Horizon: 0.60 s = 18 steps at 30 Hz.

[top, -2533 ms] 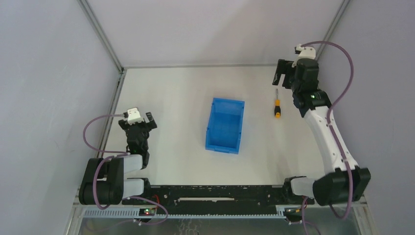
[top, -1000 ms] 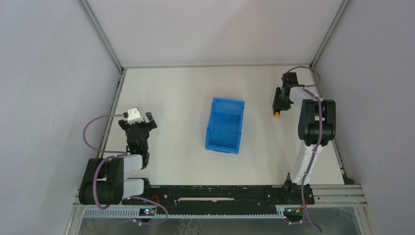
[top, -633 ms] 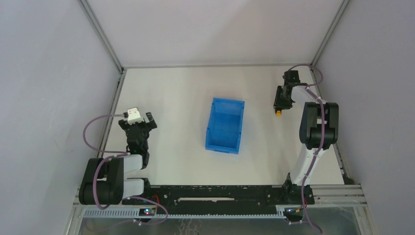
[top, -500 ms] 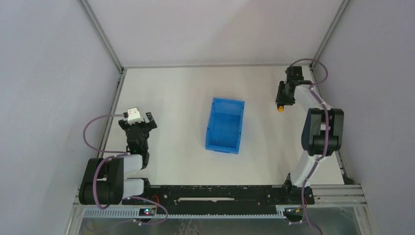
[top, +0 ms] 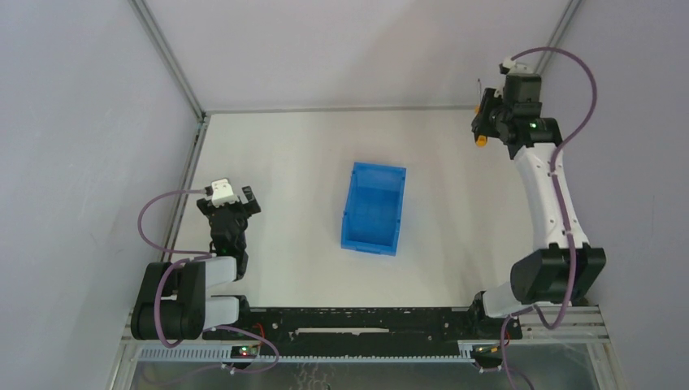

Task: Put the screwdriver in the bin
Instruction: Pick up the screwdriver from the center of the board, then place the screwdriver in the bin.

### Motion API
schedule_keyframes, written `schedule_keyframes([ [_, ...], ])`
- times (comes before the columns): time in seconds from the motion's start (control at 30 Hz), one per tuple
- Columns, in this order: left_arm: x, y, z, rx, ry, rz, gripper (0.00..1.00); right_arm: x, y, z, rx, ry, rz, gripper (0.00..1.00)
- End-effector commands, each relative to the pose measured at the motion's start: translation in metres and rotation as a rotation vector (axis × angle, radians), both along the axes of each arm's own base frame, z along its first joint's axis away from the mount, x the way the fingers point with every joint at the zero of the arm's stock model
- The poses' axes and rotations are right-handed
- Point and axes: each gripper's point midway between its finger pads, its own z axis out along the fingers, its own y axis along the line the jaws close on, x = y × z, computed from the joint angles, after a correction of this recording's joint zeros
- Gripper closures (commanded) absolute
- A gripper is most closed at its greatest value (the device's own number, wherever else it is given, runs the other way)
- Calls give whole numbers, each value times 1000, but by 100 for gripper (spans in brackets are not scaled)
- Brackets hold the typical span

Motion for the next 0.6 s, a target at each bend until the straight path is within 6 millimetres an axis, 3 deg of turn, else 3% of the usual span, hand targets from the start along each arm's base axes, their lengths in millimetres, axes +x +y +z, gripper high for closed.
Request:
schedule_keyframes([
  [0.0,10,2,27,24,-74,10,0,-27,14,72,-11,-153,35,86],
  [0.13,10,2,27,24,-74,10,0,-44,22,101,-9,-221,54,87],
  [0.23,10,2,27,24,-74,9,0,-54,27,112,-11,-244,64,87],
  [0.4,10,2,27,24,-74,9,0,-64,44,113,-15,-236,81,88],
  [0.57,10,2,27,24,-74,9,0,-69,82,108,4,-236,130,90],
])
